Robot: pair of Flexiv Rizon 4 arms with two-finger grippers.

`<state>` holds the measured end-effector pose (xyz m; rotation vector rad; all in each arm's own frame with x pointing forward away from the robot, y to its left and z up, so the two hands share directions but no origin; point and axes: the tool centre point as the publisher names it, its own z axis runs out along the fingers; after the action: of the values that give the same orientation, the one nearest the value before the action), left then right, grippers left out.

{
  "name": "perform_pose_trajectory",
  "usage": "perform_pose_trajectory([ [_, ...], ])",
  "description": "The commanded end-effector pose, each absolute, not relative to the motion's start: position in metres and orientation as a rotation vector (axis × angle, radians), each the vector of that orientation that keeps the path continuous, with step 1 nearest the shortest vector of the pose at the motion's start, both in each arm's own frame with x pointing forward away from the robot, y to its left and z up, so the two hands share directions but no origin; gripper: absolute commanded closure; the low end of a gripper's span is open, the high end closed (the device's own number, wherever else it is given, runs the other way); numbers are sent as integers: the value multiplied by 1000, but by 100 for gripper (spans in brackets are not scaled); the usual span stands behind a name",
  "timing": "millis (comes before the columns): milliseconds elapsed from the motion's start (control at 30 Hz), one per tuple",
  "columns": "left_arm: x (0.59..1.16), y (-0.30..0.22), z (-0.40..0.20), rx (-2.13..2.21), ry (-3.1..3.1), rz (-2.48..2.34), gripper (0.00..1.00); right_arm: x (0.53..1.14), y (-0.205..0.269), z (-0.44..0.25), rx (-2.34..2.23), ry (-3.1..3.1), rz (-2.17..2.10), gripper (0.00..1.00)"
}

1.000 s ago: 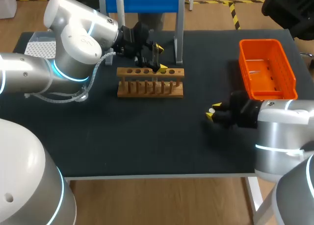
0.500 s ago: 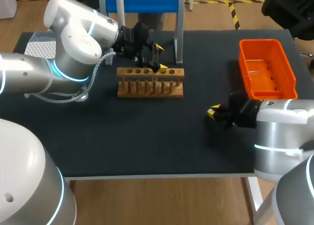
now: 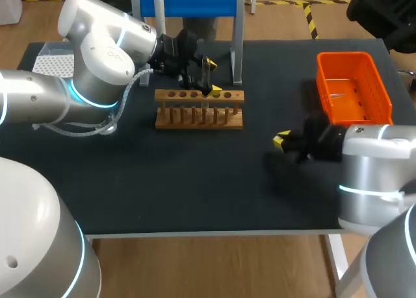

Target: Invert the test tube, pick up the pipette, mount the tip to pipette, aspirate from beaker and dispense into the tube, eject the tip, return the pipette, and cap with the stopper.

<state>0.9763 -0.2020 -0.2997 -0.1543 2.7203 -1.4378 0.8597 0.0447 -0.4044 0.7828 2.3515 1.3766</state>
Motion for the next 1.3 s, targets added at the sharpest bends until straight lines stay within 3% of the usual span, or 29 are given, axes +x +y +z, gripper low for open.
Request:
perform_pose_trajectory([
  [33, 977, -202, -300, -153, 2721, -1437, 0, 867, 34, -382, 745, 2398, 1415, 100],
  [600, 977, -202, -300, -153, 2721, -1437, 0, 887, 68, -279, 448, 2461, 1569, 100],
  [1300, 977, -202, -300, -153, 2721, -1437, 0, 887, 68, -279, 448, 2461, 1569, 100],
])
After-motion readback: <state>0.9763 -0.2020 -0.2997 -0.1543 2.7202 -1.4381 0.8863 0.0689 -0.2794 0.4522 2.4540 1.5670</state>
